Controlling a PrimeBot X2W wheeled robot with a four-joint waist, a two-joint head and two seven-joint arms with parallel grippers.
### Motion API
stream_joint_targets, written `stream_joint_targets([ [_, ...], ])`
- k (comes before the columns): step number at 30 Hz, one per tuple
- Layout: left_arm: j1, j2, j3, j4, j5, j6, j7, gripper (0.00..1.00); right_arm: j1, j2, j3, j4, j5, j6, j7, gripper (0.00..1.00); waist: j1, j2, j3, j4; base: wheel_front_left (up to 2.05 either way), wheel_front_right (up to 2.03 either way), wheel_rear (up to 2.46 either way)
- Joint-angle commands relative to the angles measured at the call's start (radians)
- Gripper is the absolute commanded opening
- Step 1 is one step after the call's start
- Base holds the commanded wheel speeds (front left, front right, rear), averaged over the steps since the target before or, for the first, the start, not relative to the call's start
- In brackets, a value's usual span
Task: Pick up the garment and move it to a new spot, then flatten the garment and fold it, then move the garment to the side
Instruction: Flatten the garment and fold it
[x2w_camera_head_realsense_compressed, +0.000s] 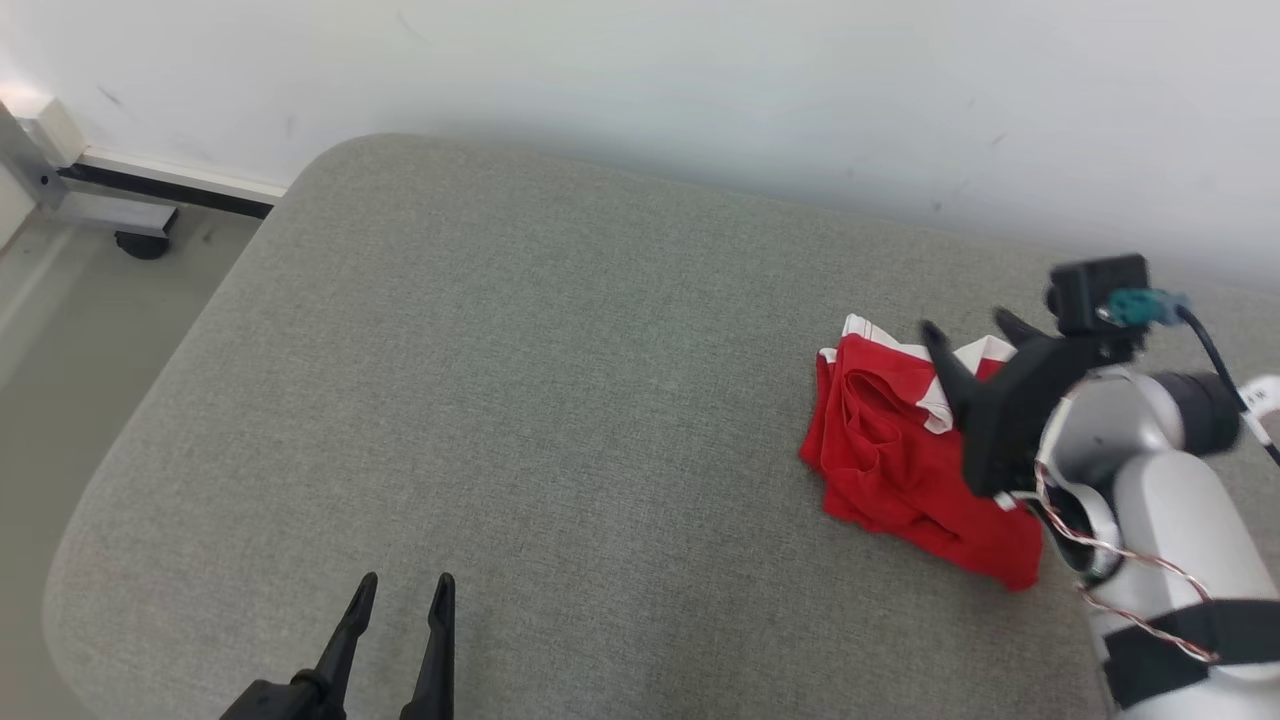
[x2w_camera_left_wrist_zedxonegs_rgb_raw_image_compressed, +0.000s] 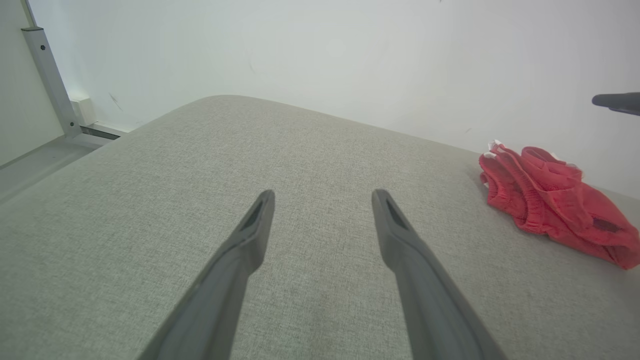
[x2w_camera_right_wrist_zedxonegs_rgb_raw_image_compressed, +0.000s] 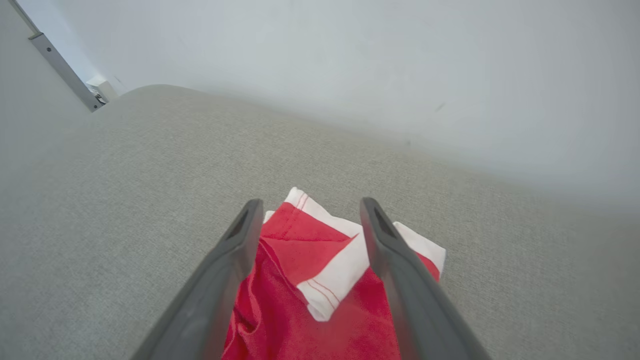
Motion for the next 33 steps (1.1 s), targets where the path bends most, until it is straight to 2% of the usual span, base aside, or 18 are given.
stream_joint_targets([
  [1, 0.007, 0.003, 0.000, -0.005, -0.003, 0.003, -0.006, 1.00, 0.036, -0.012, -0.019, -0.002, -0.024, -0.003, 0.006, 1.00, 0.0000, 0.0000, -0.003, -0.005, 0.00, 0.00, 0.00],
  [6, 0.003, 0.004, -0.004, -0.013, -0.005, 0.004, -0.007, 1.00, 0.119, -0.038, -0.075, 0.018, -0.104, -0.003, 0.025, 1.00, 0.0000, 0.0000, 0.010, -0.006, 0.00, 0.00, 0.00],
  [7, 0.000, 0.003, -0.005, -0.013, -0.005, 0.003, -0.007, 1.00, 0.130, -0.033, -0.081, 0.027, -0.112, -0.003, 0.021, 0.73, 0.0000, 0.0000, 0.014, -0.005, 0.00, 0.00, 0.00],
  [8, -0.004, 0.003, -0.006, -0.014, -0.004, 0.003, -0.007, 1.00, 0.136, -0.026, -0.086, 0.036, -0.118, -0.003, 0.016, 0.35, 0.0000, 0.0000, 0.020, -0.003, 0.00, 0.00, 0.00],
  [9, -0.008, 0.002, -0.007, -0.015, -0.004, 0.002, -0.007, 1.00, 0.142, -0.019, -0.086, 0.048, -0.118, -0.003, 0.014, 0.02, 0.0000, 0.0000, 0.026, -0.001, 0.00, 0.00, 0.00],
  [19, -0.031, -0.008, -0.012, -0.007, 0.004, -0.003, -0.009, 1.00, 0.074, 0.013, -0.078, 0.154, -0.147, -0.003, -0.044, 0.00, 0.0000, 0.0000, 0.072, 0.040, 0.00, 0.00, 0.00],
  [26, -0.036, -0.013, -0.011, -0.004, 0.015, -0.007, -0.011, 1.00, -0.041, 0.035, -0.075, 0.208, -0.157, -0.003, -0.114, 0.00, 0.0000, 0.0000, 0.080, 0.069, 0.00, 0.00, 0.00],
  [33, -0.029, -0.016, -0.013, 0.003, 0.022, -0.010, -0.012, 1.00, -0.156, 0.049, -0.115, 0.289, -0.234, -0.003, -0.219, 0.00, 0.0000, 0.0000, 0.069, 0.076, 0.00, 0.00, 0.00],
])
